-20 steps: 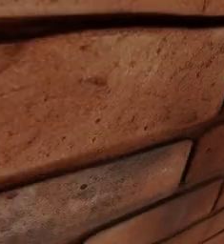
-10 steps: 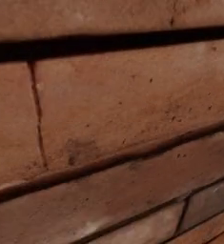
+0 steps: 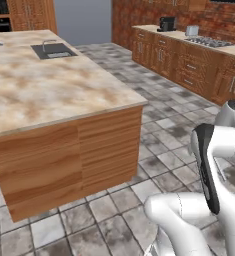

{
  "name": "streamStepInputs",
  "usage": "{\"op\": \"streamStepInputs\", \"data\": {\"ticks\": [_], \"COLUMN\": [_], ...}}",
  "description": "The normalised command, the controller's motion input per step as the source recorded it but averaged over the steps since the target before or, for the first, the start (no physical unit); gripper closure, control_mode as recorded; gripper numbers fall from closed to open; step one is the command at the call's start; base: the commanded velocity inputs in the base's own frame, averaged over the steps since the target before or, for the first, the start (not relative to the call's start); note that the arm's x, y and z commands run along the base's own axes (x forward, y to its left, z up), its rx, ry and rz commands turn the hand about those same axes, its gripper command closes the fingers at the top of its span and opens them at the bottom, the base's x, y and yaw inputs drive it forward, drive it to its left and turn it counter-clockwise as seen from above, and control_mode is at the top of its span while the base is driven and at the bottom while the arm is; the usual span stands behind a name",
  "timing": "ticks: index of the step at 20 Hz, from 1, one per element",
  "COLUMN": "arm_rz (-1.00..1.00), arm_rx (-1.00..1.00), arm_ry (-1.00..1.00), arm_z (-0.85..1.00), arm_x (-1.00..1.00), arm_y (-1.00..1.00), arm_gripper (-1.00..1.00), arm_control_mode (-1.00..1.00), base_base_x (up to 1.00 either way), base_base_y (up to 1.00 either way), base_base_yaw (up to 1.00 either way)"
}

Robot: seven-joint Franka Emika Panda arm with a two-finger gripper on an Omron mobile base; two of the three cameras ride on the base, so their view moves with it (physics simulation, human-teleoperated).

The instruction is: Take the fork and place it on the left side of the plate. Then take the spoon and place it on the right side of the plate. Make sure they're directly next to the plate.

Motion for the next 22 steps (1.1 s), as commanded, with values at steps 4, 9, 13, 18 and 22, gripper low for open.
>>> {"op": "streamStepInputs", "data": {"ticks": [4,9,13,18,22], "arm_rz": [0.00,0.00,0.00,0.00,0.00], "arm_rx": [0.00,0.00,0.00,0.00,0.00], "arm_ry": [0.00,0.00,0.00,0.00,0.00], "arm_z": [0.00,0.00,0.00,0.00,0.00], "arm_x": [0.00,0.00,0.00,0.00,0.00], "arm_y": [0.00,0.00,0.00,0.00,0.00], "arm_gripper": [1.00,1.00,1.00,1.00,1.00], "arm_control_mode": [1.00,1.00,1.00,1.00,1.00], "base_base_x": [0.36,0.45,0.50,0.52,0.52], "base_base_y": [1.00,1.00,1.00,1.00,1.00], "base_base_yaw": [-0.08,-0.11,-0.14,-0.16,-0.18]}}
